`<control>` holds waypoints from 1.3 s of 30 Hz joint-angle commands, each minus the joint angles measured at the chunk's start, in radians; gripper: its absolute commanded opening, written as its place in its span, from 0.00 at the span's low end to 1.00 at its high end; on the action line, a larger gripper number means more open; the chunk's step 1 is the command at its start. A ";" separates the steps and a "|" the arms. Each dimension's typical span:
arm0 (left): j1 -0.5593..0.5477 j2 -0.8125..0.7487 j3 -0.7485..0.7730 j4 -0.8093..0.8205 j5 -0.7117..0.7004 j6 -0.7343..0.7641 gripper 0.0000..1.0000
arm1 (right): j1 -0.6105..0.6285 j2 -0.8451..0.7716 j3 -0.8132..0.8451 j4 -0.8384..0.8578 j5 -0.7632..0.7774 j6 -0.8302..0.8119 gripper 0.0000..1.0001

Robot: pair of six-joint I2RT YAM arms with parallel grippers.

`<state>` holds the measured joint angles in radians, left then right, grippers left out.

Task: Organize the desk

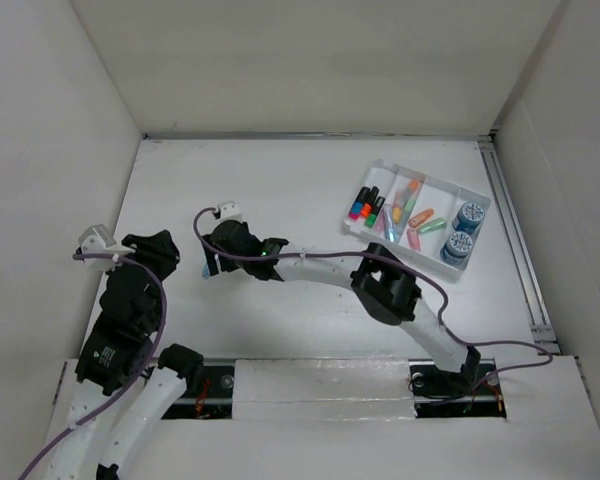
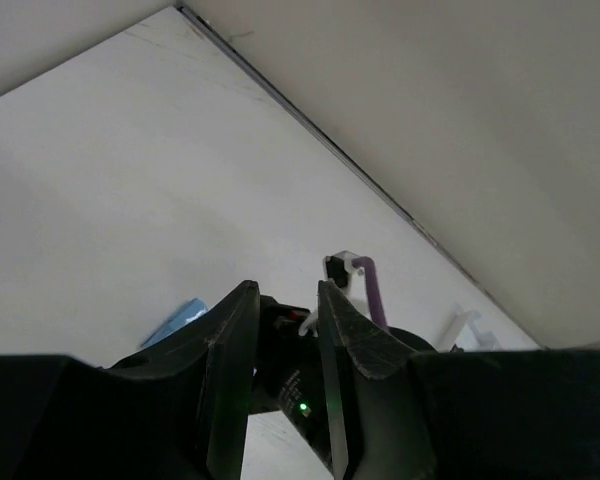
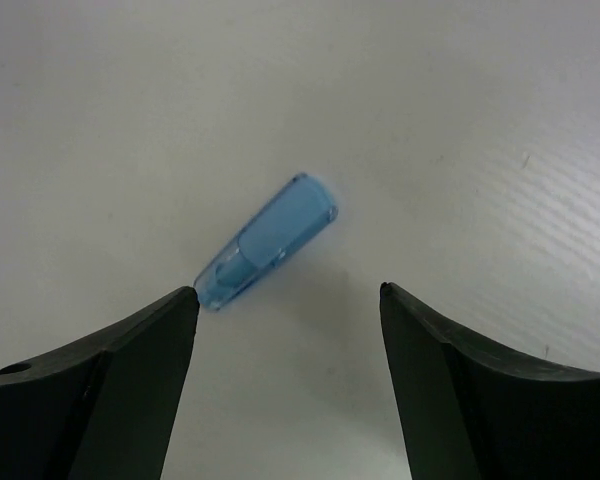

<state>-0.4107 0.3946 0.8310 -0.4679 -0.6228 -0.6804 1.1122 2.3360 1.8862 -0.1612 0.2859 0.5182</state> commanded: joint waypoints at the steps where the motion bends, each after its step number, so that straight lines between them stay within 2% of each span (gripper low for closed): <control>1: 0.004 -0.010 0.040 -0.014 -0.061 -0.048 0.27 | -0.020 0.083 0.211 -0.098 0.073 -0.056 0.79; 8: 0.004 -0.011 0.023 0.018 -0.011 -0.008 0.27 | 0.029 0.277 0.456 -0.218 0.169 -0.113 0.81; 18: 0.004 -0.014 0.030 0.018 0.000 0.001 0.27 | 0.060 0.309 0.447 -0.236 0.309 -0.213 0.80; 21: 0.004 -0.011 0.028 0.020 0.003 0.002 0.27 | 0.069 0.264 0.348 -0.232 0.375 -0.219 0.76; 22: 0.004 -0.011 0.026 0.026 0.006 0.004 0.27 | 0.069 0.209 0.302 -0.219 0.384 -0.201 0.68; 23: 0.004 -0.010 0.023 0.028 0.011 0.007 0.27 | 0.069 0.177 0.189 -0.169 0.406 -0.196 0.66; 26: -0.005 -0.002 0.022 0.031 0.020 0.013 0.27 | 0.058 0.068 0.009 -0.075 0.391 -0.188 0.60; 28: -0.005 0.001 0.022 0.035 0.028 0.015 0.27 | 0.046 0.046 -0.015 -0.072 0.369 -0.175 0.51; 30: -0.005 0.003 0.020 0.035 0.031 0.018 0.27 | 0.035 0.048 -0.012 -0.083 0.354 -0.165 0.50; 31: -0.005 0.003 0.020 0.037 0.031 0.019 0.27 | 0.035 0.049 -0.013 -0.087 0.351 -0.158 0.44; 32: -0.005 0.003 0.019 0.040 0.032 0.021 0.27 | 0.035 0.052 -0.015 -0.077 0.345 -0.156 0.43; 37: -0.005 0.006 0.014 0.046 0.046 0.031 0.27 | 0.003 0.075 -0.015 -0.043 0.276 -0.170 0.55; 39: -0.005 0.003 0.016 0.048 0.052 0.036 0.27 | -0.009 0.079 -0.022 -0.011 0.228 -0.172 0.55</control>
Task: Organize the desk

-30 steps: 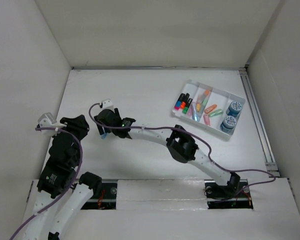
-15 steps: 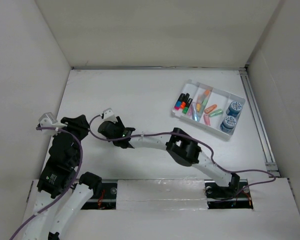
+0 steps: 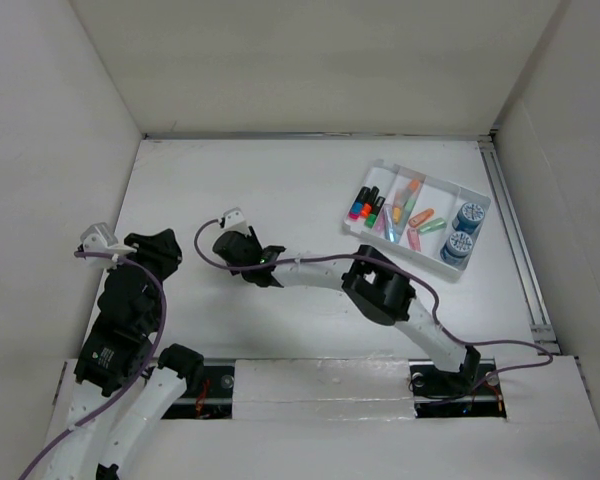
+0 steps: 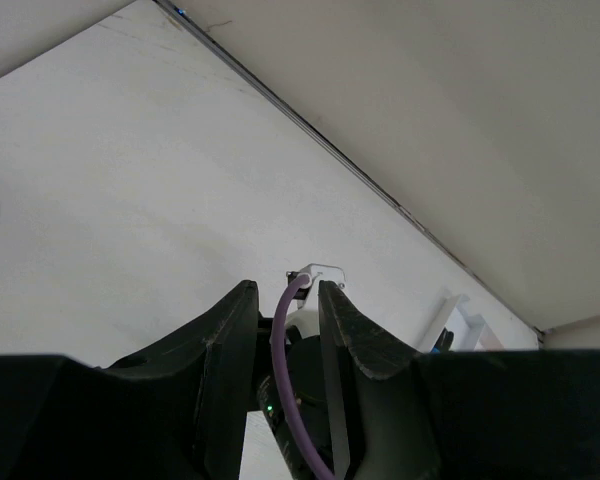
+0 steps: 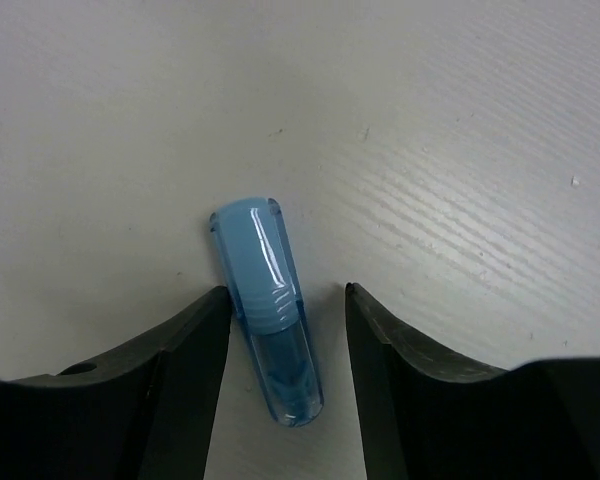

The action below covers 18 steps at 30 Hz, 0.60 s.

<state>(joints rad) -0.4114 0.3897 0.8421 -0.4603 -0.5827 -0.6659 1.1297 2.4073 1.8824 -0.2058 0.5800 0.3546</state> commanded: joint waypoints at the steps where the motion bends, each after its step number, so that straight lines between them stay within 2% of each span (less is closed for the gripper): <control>1: -0.004 0.008 0.003 0.044 0.012 0.020 0.27 | -0.037 0.009 -0.026 0.043 -0.083 -0.011 0.55; 3: -0.004 0.008 0.000 0.046 0.021 0.025 0.27 | -0.038 0.000 -0.035 0.069 -0.091 -0.019 0.54; 6: -0.004 0.011 -0.005 0.055 0.034 0.034 0.27 | -0.038 -0.011 -0.039 0.080 -0.123 -0.032 0.40; 7: -0.004 0.008 -0.008 0.060 0.037 0.040 0.27 | -0.047 -0.025 -0.039 0.074 -0.118 -0.017 0.30; 10: -0.004 0.011 -0.017 0.080 0.060 0.055 0.27 | -0.074 -0.092 -0.127 0.114 -0.130 0.033 0.22; 13: -0.004 0.015 -0.040 0.127 0.130 0.107 0.27 | -0.126 -0.259 -0.337 0.267 -0.199 0.091 0.19; 14: -0.004 0.018 -0.057 0.144 0.180 0.139 0.28 | -0.177 -0.361 -0.394 0.328 -0.241 0.112 0.19; 15: -0.004 0.024 -0.075 0.185 0.235 0.170 0.30 | -0.232 -0.473 -0.560 0.379 -0.268 0.159 0.19; 16: -0.004 0.024 -0.084 0.186 0.236 0.170 0.30 | -0.260 -0.474 -0.562 0.403 -0.269 0.159 0.19; 18: -0.004 0.029 -0.103 0.224 0.334 0.210 0.33 | -0.315 -0.652 -0.729 0.436 -0.256 0.185 0.19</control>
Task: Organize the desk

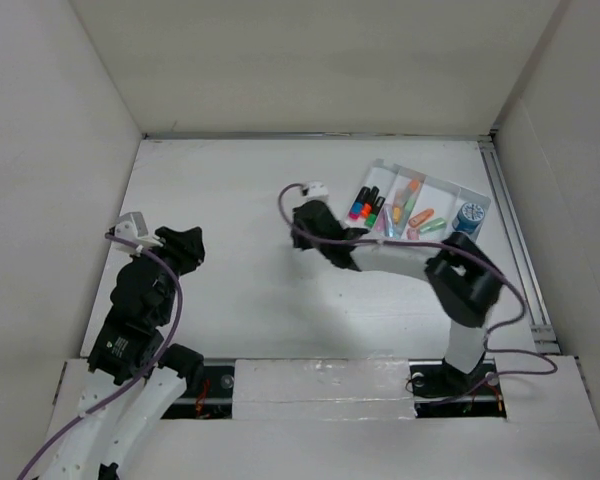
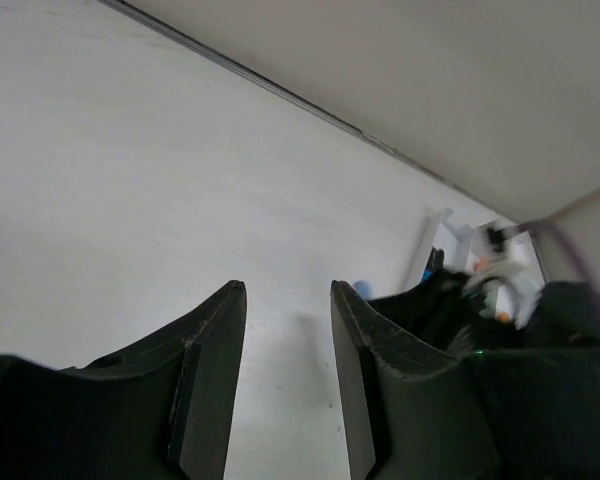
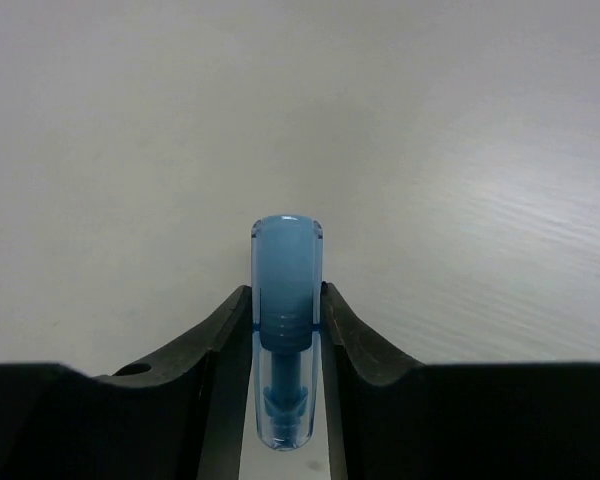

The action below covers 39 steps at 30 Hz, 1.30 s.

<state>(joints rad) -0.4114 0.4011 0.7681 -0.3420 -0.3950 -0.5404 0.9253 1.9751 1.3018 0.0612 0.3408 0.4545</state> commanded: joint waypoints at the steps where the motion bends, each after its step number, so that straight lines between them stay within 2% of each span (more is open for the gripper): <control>1: -0.004 0.021 -0.035 0.113 0.177 0.094 0.36 | -0.140 -0.276 -0.195 0.173 0.018 0.095 0.19; 2: -0.004 0.024 -0.039 0.123 0.238 0.106 0.37 | -0.202 -0.332 -0.241 0.172 0.041 0.104 0.19; 3: -0.004 0.027 -0.041 0.135 0.258 0.128 0.37 | -0.238 -0.429 -0.318 0.161 0.056 0.122 0.19; 6: -0.004 0.027 -0.049 0.149 0.321 0.151 0.39 | -0.394 -0.574 -0.412 0.124 0.087 0.151 0.19; 8: -0.004 0.027 -0.050 0.147 0.340 0.155 0.39 | -0.478 -0.613 -0.484 0.091 0.093 0.167 0.19; 9: -0.004 0.028 -0.050 0.147 0.343 0.157 0.39 | -0.561 -0.627 -0.496 0.072 0.086 0.185 0.19; 12: -0.004 0.035 -0.049 0.153 0.360 0.161 0.39 | -0.678 -0.653 -0.532 0.057 0.047 0.182 0.20; 18: -0.004 0.044 -0.052 0.158 0.389 0.177 0.40 | -0.812 -0.610 -0.498 0.009 -0.003 0.167 0.21; 19: -0.004 0.045 -0.052 0.158 0.389 0.177 0.40 | -0.842 -0.607 -0.499 0.023 -0.044 0.161 0.23; 20: -0.004 0.045 -0.050 0.159 0.389 0.180 0.40 | -0.853 -0.598 -0.490 0.025 -0.058 0.156 0.34; 22: -0.004 0.050 -0.050 0.159 0.419 0.181 0.40 | -0.862 -0.581 -0.457 -0.033 -0.074 0.144 0.50; 23: -0.004 0.051 -0.050 0.159 0.423 0.181 0.40 | -0.862 -0.567 -0.432 -0.046 -0.075 0.130 0.67; 25: -0.004 0.050 -0.052 0.161 0.424 0.184 0.40 | -0.862 -0.568 -0.421 -0.058 -0.074 0.122 0.79; 27: -0.004 0.050 -0.052 0.161 0.427 0.186 0.40 | -0.852 -0.603 -0.426 -0.058 -0.074 0.115 0.85; 30: -0.004 0.053 -0.052 0.161 0.430 0.188 0.40 | -0.788 -0.662 -0.446 -0.032 -0.103 0.099 0.85; 32: -0.004 0.051 -0.049 0.159 0.433 0.188 0.40 | -0.731 -0.723 -0.458 0.015 -0.176 0.081 0.85; 35: -0.004 0.050 -0.049 0.158 0.435 0.192 0.40 | -0.584 -0.774 -0.444 0.055 -0.279 0.035 0.85; 38: -0.004 0.045 -0.043 0.152 0.433 0.194 0.40 | -0.430 -0.789 -0.411 0.055 -0.394 -0.017 0.80; 39: -0.004 0.045 -0.043 0.152 0.433 0.195 0.40 | -0.390 -0.789 -0.401 0.046 -0.411 -0.043 0.74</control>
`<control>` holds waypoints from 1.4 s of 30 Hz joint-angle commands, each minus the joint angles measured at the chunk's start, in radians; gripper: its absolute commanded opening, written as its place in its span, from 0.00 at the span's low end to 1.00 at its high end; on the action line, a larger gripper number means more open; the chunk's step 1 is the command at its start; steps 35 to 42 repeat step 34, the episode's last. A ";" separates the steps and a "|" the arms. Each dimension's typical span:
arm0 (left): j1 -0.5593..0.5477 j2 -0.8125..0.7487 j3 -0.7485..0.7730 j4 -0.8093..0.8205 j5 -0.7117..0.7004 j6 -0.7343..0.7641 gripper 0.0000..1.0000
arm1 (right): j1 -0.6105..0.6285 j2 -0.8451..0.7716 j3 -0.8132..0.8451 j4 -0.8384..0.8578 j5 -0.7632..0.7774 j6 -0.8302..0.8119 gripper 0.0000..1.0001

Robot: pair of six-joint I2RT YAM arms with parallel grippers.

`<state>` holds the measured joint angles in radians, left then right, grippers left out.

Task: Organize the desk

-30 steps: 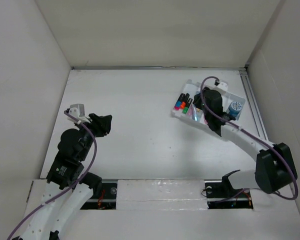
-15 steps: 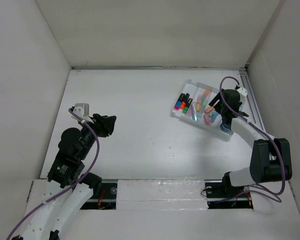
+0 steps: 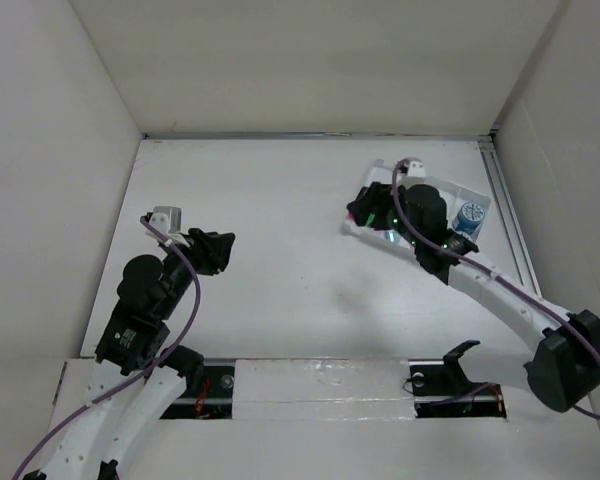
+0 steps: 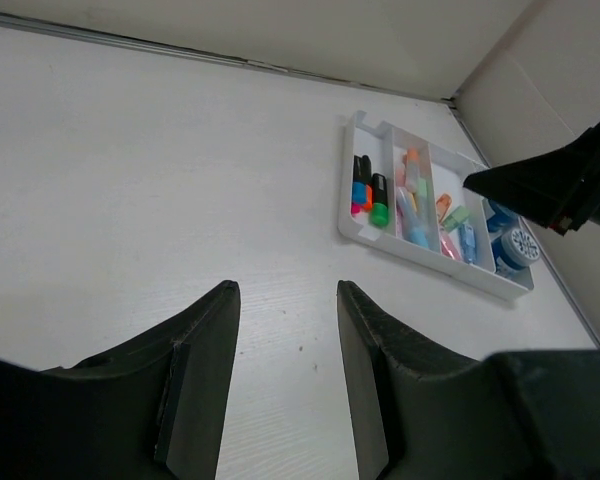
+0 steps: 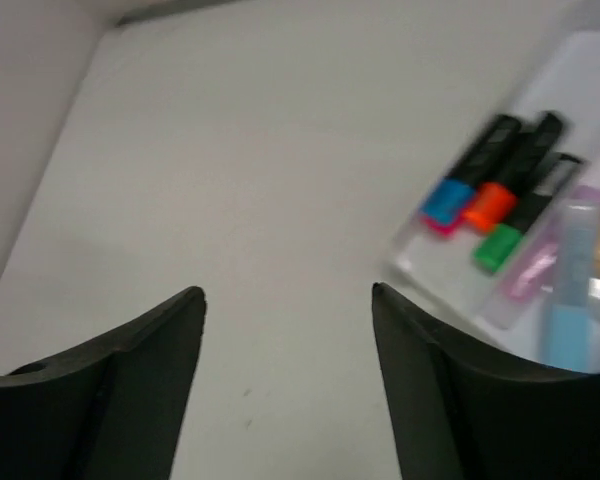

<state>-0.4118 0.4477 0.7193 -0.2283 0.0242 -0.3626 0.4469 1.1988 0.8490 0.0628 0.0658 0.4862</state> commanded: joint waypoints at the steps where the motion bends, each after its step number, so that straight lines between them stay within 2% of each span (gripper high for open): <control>1: -0.004 -0.001 0.006 0.037 0.013 0.017 0.40 | 0.169 -0.016 0.061 0.022 -0.165 -0.087 0.69; 2: -0.004 -0.001 0.008 0.035 0.014 0.017 0.40 | 0.212 -0.022 0.065 0.014 -0.173 -0.101 0.64; 3: -0.004 -0.001 0.009 0.034 0.016 0.020 0.40 | 0.254 -0.027 0.070 0.009 -0.176 -0.113 0.31; 4: -0.004 0.002 0.012 0.032 0.023 0.025 0.40 | 0.359 -0.034 0.081 -0.023 -0.184 -0.116 0.00; 5: -0.004 0.005 0.012 0.032 0.025 0.028 0.40 | 0.421 -0.041 0.084 -0.032 -0.216 -0.121 0.00; 8: -0.004 0.009 0.014 0.029 0.025 0.030 0.40 | 0.488 -0.047 0.087 -0.035 -0.235 -0.130 0.00; 9: -0.004 0.008 0.015 0.029 0.026 0.033 0.40 | 0.560 -0.047 0.087 -0.034 -0.228 -0.147 0.00; 11: -0.004 0.008 0.015 0.026 0.031 0.037 0.40 | 0.628 -0.041 0.081 -0.028 -0.170 -0.162 0.00; 14: -0.004 0.008 0.019 0.024 0.034 0.040 0.40 | 0.723 -0.010 0.078 -0.011 -0.077 -0.170 0.13; 15: -0.004 0.011 0.022 0.023 0.034 0.042 0.40 | 0.748 -0.001 0.076 -0.005 -0.072 -0.172 0.36; 16: -0.004 0.014 0.022 0.023 0.036 0.044 0.40 | 0.748 0.019 0.076 0.008 -0.043 -0.172 0.53; 17: -0.004 0.014 0.023 0.021 0.036 0.044 0.39 | 0.757 0.030 0.079 0.014 -0.041 -0.172 0.97; 18: -0.004 0.016 0.026 0.018 0.036 0.045 0.39 | 0.757 0.041 0.084 0.017 -0.038 -0.170 1.00; 29: -0.004 0.009 0.031 0.018 0.049 0.053 0.39 | 0.776 0.067 0.125 0.008 0.040 -0.202 1.00; 42: -0.004 0.008 0.029 0.021 0.057 0.051 0.40 | 0.776 0.073 0.124 0.008 0.043 -0.196 1.00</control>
